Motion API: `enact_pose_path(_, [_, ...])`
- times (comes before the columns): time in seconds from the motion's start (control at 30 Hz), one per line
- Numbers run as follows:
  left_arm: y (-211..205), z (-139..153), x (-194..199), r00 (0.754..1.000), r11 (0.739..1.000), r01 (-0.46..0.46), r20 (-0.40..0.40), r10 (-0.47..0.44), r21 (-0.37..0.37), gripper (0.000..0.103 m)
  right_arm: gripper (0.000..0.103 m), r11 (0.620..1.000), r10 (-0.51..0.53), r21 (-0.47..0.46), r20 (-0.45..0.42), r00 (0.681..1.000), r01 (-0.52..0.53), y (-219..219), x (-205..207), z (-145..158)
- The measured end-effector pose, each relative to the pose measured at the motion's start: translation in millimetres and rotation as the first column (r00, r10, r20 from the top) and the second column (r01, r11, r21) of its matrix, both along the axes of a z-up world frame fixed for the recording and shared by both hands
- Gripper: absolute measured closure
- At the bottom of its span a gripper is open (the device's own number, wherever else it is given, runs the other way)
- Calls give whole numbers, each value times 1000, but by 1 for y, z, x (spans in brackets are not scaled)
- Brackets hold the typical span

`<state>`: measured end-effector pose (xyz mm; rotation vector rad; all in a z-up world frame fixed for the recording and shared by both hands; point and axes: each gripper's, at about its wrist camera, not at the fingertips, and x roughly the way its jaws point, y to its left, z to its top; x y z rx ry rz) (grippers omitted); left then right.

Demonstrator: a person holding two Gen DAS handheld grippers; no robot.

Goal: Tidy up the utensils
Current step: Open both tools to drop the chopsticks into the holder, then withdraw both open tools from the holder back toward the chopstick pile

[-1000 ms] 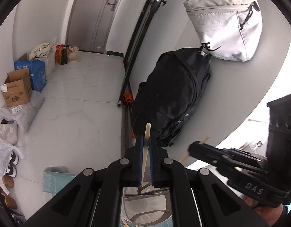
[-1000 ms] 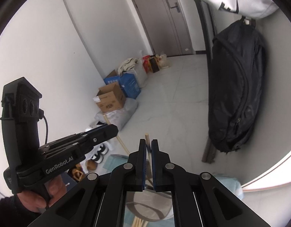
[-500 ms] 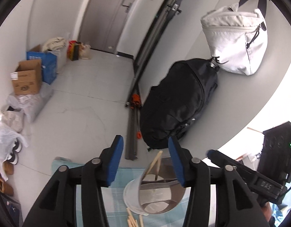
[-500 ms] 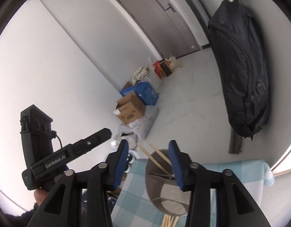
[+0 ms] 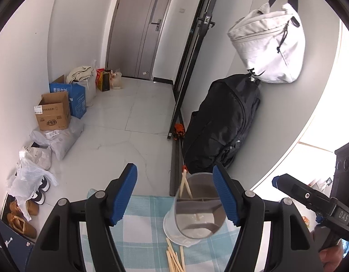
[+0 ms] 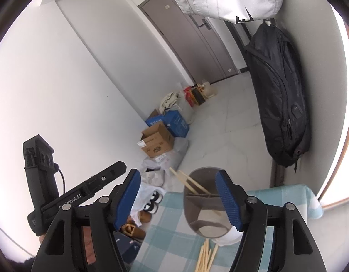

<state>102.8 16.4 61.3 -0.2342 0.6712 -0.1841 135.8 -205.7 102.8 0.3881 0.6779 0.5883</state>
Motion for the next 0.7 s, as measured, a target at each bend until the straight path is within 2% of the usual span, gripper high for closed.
enact_pose_path(0.43, [-5, -8, -38, 999, 999, -23, 23, 22, 30, 37, 20, 998, 6, -59, 63, 998, -2, 1, -55, -4])
enact_pose_path(0.57, [-5, -18, -50, 999, 999, -31, 24, 30, 31, 27, 17, 997, 16, -80, 75, 997, -10, 3, -68, -16])
enact_pose_path(0.7, [-5, -29, -60, 999, 998, -37, 27, 36, 41, 27, 14, 994, 17, -104, 79, 997, -9, 6, -79, -30])
